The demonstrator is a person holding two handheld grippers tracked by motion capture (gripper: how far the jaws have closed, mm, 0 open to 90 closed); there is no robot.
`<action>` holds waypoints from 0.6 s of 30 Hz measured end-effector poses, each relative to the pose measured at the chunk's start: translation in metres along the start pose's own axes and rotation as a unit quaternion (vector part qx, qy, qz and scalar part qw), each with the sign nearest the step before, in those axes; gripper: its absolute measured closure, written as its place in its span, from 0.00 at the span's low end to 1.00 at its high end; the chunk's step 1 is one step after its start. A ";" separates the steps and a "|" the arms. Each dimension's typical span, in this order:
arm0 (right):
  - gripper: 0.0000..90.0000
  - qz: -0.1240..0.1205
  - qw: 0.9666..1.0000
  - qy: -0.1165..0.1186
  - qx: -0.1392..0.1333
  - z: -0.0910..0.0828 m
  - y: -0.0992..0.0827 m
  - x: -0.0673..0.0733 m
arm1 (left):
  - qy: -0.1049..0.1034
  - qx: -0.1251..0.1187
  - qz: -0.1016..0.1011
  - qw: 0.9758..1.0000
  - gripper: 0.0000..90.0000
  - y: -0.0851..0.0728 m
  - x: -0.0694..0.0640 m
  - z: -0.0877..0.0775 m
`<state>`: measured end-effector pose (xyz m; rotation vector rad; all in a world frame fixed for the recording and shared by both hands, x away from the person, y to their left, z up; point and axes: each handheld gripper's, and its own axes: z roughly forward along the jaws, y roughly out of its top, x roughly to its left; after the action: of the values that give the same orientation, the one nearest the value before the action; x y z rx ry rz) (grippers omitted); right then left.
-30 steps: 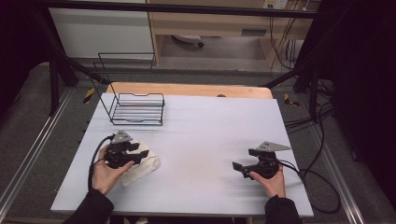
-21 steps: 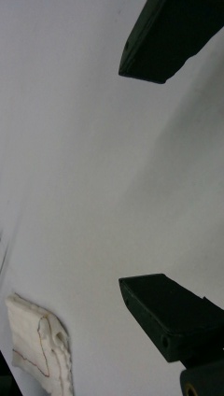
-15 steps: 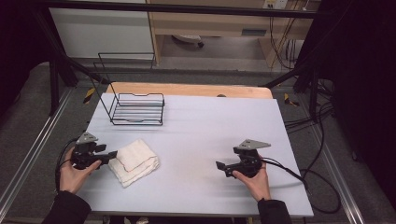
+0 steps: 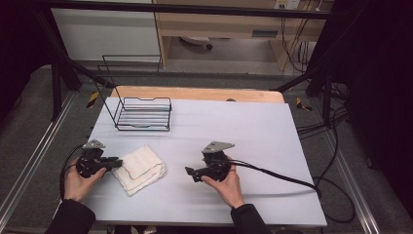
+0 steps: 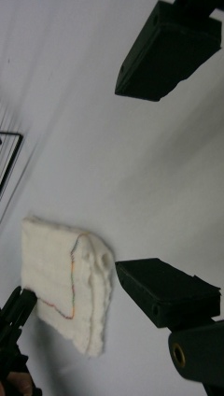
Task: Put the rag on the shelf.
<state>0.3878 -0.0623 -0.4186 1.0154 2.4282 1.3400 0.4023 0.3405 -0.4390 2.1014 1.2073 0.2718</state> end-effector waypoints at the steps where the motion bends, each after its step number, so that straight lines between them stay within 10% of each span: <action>1: 0.21 0.005 1.000 0.004 -0.003 0.006 0.002 0.004 | 0.003 0.003 0.005 1.000 0.82 0.000 -0.001 0.000; 18: 0.55 0.018 1.000 0.008 0.023 0.086 0.018 0.050 | 0.014 0.003 0.016 1.000 0.87 -0.001 -0.005 0.000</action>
<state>0.3984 0.0346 -0.4456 1.0674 2.4742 1.3142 0.3986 0.3364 -0.4388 2.1305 1.1934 0.3143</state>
